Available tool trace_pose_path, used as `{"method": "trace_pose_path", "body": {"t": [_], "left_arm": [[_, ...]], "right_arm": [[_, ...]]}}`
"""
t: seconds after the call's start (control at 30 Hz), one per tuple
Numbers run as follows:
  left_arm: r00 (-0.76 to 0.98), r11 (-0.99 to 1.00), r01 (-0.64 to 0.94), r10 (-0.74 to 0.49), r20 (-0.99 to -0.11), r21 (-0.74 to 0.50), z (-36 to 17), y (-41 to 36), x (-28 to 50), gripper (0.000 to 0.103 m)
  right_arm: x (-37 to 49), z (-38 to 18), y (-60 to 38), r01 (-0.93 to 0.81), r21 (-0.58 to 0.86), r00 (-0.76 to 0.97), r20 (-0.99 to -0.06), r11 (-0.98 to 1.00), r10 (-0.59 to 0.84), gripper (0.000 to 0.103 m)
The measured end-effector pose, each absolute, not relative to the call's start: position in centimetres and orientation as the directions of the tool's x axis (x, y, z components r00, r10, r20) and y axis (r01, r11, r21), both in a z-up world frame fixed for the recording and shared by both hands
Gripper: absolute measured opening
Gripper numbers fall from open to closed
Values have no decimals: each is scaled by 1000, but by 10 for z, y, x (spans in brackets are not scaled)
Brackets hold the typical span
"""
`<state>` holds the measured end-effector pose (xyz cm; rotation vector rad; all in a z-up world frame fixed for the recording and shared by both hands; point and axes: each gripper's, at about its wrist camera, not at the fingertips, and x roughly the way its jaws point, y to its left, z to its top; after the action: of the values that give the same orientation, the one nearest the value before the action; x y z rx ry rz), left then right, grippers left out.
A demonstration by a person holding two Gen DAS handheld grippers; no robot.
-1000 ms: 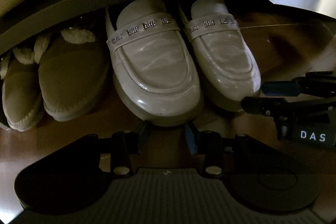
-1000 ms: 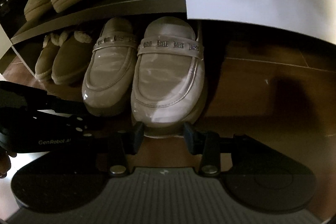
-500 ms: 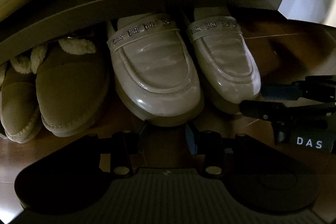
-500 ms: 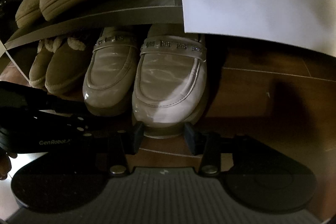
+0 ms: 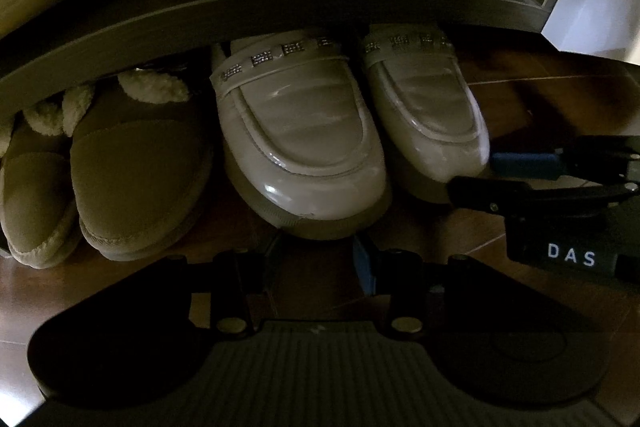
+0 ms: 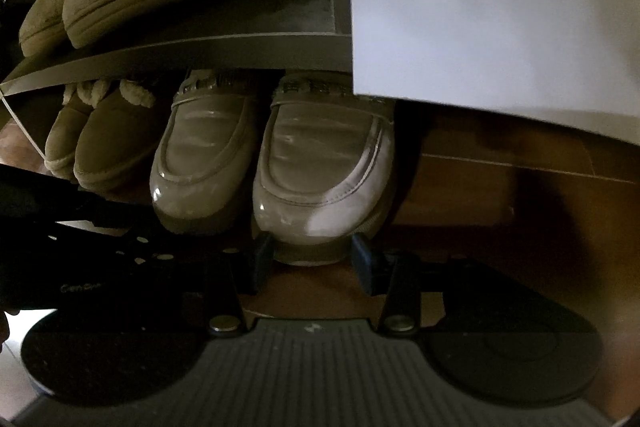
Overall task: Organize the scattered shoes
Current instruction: 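Open the right gripper to release the loafers, then withdraw the right gripper out of the cabinet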
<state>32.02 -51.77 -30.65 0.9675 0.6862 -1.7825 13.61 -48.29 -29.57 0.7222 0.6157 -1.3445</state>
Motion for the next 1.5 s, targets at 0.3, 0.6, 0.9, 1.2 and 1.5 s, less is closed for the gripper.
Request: {"method": "trace_pose_path", "body": {"t": [0.3, 0.6, 0.9, 1.2, 1.5], "left_arm": [[-216, -369, 929, -482, -849, -27, -295, -528, 321, 45], [-105, -150, 988, -487, -867, -35, -286, -486, 346, 60], [-8, -68, 997, -509, -861, 31, -259, -441, 361, 68], [26, -72, 994, -550, -834, 78, -229, -399, 363, 74], [31, -65, 994, -595, -803, 86, -197, -374, 374, 74]], "right_arm": [[128, -301, -488, 988, 100, 153, -757, 118, -636, 40], [127, -294, -447, 990, 116, 142, -750, 82, -646, 43], [154, -271, -387, 988, 132, 155, -758, 84, -634, 59], [164, -235, -351, 993, 98, 114, -729, 63, -675, 63], [172, -200, -354, 993, 77, 116, -694, 87, -711, 67]]}}
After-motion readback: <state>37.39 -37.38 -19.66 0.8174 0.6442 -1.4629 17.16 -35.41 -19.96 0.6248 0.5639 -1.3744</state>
